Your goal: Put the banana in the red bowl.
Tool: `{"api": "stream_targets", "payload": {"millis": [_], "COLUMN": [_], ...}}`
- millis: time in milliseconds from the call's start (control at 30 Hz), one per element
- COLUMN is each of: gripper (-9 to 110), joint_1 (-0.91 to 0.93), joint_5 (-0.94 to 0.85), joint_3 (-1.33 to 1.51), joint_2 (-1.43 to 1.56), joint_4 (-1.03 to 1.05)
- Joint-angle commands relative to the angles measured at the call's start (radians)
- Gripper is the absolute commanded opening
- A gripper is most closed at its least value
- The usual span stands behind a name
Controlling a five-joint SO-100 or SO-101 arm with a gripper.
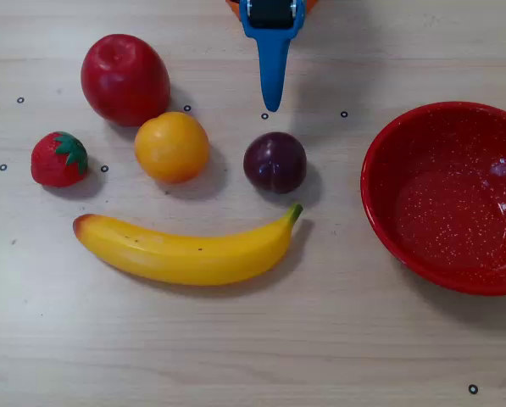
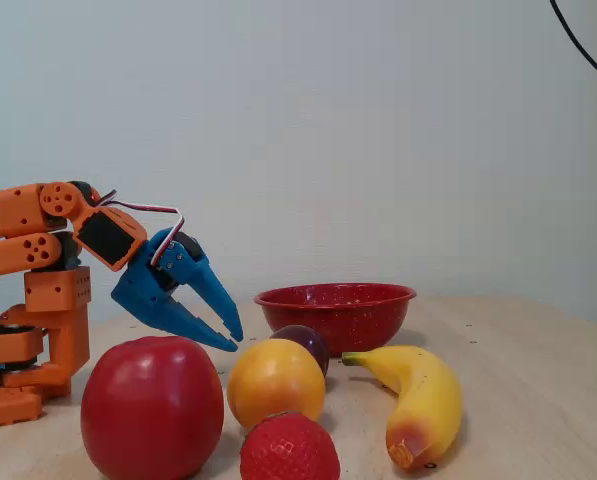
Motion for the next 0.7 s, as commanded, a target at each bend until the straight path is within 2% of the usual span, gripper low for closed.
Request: {"api": "stream_targets", "payload": {"millis": [0, 467, 667], "gripper": [0, 0, 0], "joint_1": [0.005, -0.003, -0.023], "joint_5": [-0.011, -0.003, 0.074], "joint_3": [0.011, -0.008, -0.081], "joint_2": [0.014, 0.014, -0.031], "joint_4": [-0.005, -0.015, -0.005]}}
